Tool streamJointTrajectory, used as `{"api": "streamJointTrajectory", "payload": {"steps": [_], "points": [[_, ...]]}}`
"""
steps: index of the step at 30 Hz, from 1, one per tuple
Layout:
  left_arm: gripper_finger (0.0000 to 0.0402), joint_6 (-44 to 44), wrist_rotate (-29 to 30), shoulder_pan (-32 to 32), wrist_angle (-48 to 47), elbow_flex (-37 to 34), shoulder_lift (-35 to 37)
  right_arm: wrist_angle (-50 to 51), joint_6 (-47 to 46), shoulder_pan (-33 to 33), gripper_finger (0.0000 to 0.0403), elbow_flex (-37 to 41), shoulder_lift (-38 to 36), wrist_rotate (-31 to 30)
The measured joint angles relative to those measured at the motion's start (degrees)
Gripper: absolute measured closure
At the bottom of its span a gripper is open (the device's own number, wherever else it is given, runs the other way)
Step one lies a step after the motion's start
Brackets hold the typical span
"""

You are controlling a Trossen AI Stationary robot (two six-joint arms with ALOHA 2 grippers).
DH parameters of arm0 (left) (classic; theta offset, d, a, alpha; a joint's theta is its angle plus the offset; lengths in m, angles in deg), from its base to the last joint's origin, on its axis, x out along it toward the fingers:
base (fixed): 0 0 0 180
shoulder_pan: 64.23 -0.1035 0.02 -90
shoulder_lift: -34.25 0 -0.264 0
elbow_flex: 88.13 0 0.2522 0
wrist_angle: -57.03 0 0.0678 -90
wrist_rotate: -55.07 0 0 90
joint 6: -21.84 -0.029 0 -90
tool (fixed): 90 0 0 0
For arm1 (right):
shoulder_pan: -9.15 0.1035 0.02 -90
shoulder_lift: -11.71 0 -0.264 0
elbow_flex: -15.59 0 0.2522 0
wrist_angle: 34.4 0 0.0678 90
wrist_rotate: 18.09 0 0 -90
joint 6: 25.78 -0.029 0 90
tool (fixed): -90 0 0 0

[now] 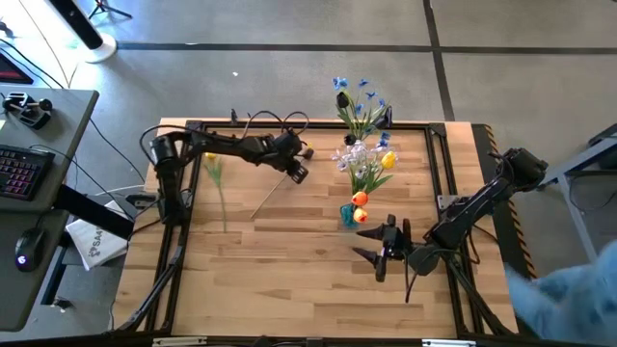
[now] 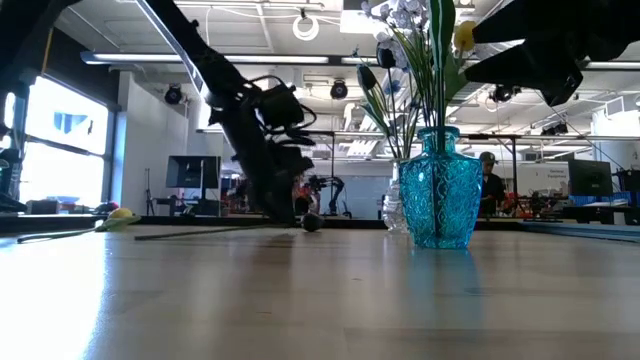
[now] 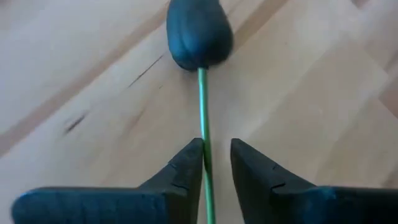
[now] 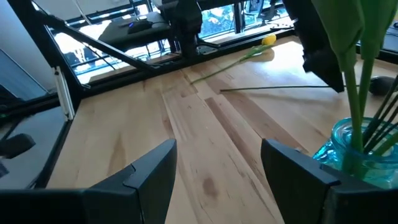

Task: Sort flowers into vase by color
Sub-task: Put the black tulip into the transparent flower vase

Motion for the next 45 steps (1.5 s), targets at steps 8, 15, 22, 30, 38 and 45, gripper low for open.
{"api": "streamJointTrajectory", "payload": {"steps": [8, 15, 22, 30, 38, 45], "points": [[0.0286, -6.8, 0.9, 0.3, -13.3, -0.2, 5.8, -0.7, -0.1, 0.0, 0.0171, 0.0, 0.0, 0.1], [0.0275, -8.6, 4.0, 1.6, -17.7, -0.4, 4.7, -0.7, -0.1, 0.0, 0.0171, 0.0, 0.0, 0.0], [0.0276, -8.7, 4.8, 1.9, -16.9, -0.2, 2.4, -0.7, 0.0, 0.0, 0.0171, 0.0, 0.0, 0.0], [0.0327, -9.3, 2.9, 2.1, -16.3, -0.2, 1.8, -0.7, 0.1, 0.0, 0.0171, 0.0, 0.0, 0.1], [0.0396, -11.6, -0.4, 1.7, -15.8, -0.2, 1.7, -0.7, 0.1, 0.0, 0.0171, 0.0, 0.0, 0.1], [0.0401, -12.0, -12.3, 0.6, -5.7, -0.5, 2.3, -0.6, 2.5, 4.2, 0.0171, 0.0, 0.0, -0.9]]}}
